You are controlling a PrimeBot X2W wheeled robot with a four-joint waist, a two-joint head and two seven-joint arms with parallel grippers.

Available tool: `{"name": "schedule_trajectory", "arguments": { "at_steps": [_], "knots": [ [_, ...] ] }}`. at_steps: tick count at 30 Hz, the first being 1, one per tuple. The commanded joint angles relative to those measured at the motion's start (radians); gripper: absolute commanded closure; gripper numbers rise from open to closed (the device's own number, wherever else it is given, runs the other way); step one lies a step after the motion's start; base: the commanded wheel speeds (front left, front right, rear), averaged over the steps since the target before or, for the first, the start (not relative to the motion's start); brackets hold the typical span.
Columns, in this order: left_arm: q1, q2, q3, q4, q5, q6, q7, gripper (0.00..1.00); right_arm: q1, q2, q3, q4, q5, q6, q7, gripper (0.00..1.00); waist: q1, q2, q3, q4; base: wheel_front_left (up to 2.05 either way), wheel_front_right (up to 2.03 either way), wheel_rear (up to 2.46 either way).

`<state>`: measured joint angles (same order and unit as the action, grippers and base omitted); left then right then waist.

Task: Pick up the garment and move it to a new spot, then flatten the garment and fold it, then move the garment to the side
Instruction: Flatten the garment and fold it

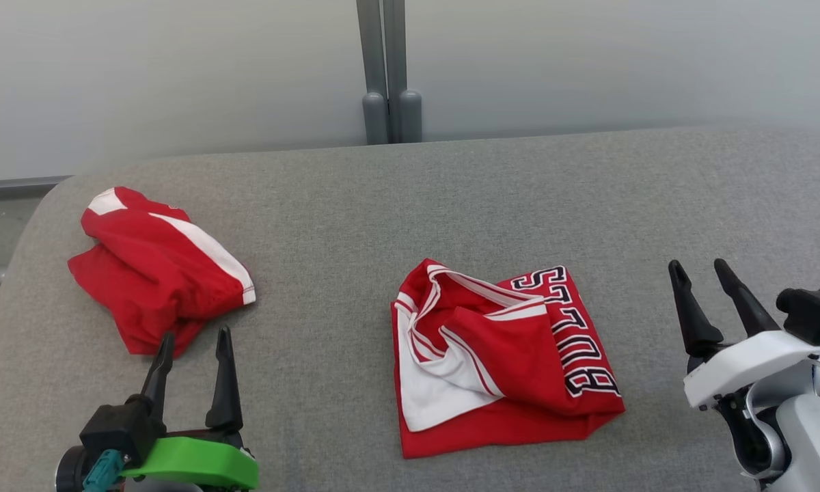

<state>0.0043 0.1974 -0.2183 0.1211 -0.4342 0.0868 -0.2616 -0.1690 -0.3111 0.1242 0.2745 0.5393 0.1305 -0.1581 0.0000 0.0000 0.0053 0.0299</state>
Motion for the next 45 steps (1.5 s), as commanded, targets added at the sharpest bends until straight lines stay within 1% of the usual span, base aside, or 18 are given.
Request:
{"name": "schedule_trajectory", "arguments": {
  "at_steps": [1,7,11,14,17,20,23,29,32,34,37,41,42,43,44,45],
  "knots": [
    [-0.007,0.003,-0.001,-0.003,0.008,-0.006,-0.004,0.00,-0.026,0.006,0.004,0.016,-0.006,0.001,0.009,1.00,0.0000,0.0000,0.015,0.012,0.00,0.00,0.00],
    [-0.027,0.003,-0.010,0.010,0.010,-0.006,-0.002,0.00,-0.085,0.040,0.058,0.147,-0.005,0.001,0.072,1.00,0.0000,0.0000,0.027,0.067,0.00,0.00,0.00],
    [-0.036,0.005,-0.015,0.015,0.011,-0.007,0.001,0.00,-0.110,0.061,0.079,0.254,-0.013,0.001,0.115,1.00,0.0000,0.0000,0.027,0.117,0.00,0.00,0.00],
    [-0.032,0.006,-0.015,0.019,0.007,-0.004,0.001,0.00,-0.117,0.083,0.100,0.308,-0.013,0.001,0.121,1.00,0.0000,0.0000,0.028,0.151,0.00,0.00,0.00],
    [-0.031,0.009,-0.014,0.020,0.005,-0.001,0.001,0.00,-0.120,0.101,0.130,0.332,0.000,0.001,0.109,1.00,0.0000,0.0000,0.030,0.175,0.00,0.00,0.00],
    [-0.027,0.011,-0.013,0.016,0.003,0.001,0.001,0.00,-0.119,0.135,0.189,0.322,0.041,0.001,0.094,1.00,0.0000,0.0000,0.031,0.194,0.00,0.00,0.00],
    [-0.025,0.011,-0.015,0.019,0.001,0.000,0.001,0.00,-0.105,0.141,0.274,0.299,0.081,0.001,0.083,1.00,0.0000,0.0000,0.028,0.206,0.00,0.00,0.00],
    [-0.023,0.010,-0.018,0.021,-0.004,0.007,0.002,0.00,-0.082,0.141,0.473,0.249,0.172,0.001,0.079,1.00,0.0000,0.0000,0.019,0.211,0.00,0.00,0.00],
    [-0.022,0.014,-0.016,0.018,-0.004,0.010,0.002,0.00,-0.095,0.124,0.555,0.221,0.220,0.001,0.056,1.00,0.0000,0.0000,0.012,0.202,0.00,0.00,0.00],
    [-0.018,0.018,-0.014,0.014,-0.004,0.012,0.002,0.00,-0.114,0.111,0.582,0.200,0.246,0.001,0.024,1.00,0.0000,0.0000,0.007,0.190,0.00,0.00,0.00],
    [-0.011,0.023,-0.010,0.005,-0.003,0.015,0.001,0.00,-0.137,0.079,0.596,0.175,0.266,0.001,-0.033,1.00,0.0000,0.0000,-0.002,0.169,0.00,0.00,0.00],
    [-0.001,0.030,-0.002,-0.008,-0.004,0.022,0.000,0.00,-0.171,0.032,0.553,0.136,0.254,0.001,-0.087,1.00,0.0000,0.0000,-0.018,0.130,0.00,0.00,0.00],
    [0.003,0.031,0.001,-0.013,-0.005,0.025,0.000,0.00,-0.175,0.019,0.532,0.122,0.245,0.001,-0.094,0.75,0.0000,0.0000,-0.020,0.119,0.00,0.00,0.00],
    [0.005,0.032,0.004,-0.016,-0.006,0.026,0.000,0.00,-0.179,0.010,0.516,0.109,0.238,0.001,-0.099,0.58,0.0000,0.0000,-0.022,0.110,0.00,0.00,0.00],
    [0.007,0.033,0.006,-0.020,-0.006,0.029,-0.001,0.00,-0.181,-0.001,0.497,0.091,0.231,0.001,-0.101,0.09,0.0000,0.0000,-0.023,0.100,0.00,0.00,0.00],
    [0.008,0.034,0.010,-0.025,-0.007,0.030,-0.001,0.00,-0.183,-0.011,0.479,0.077,0.224,0.001,-0.102,0.00,0.0000,0.0000,-0.025,0.092,0.00,0.00,0.00]
  ]
}}
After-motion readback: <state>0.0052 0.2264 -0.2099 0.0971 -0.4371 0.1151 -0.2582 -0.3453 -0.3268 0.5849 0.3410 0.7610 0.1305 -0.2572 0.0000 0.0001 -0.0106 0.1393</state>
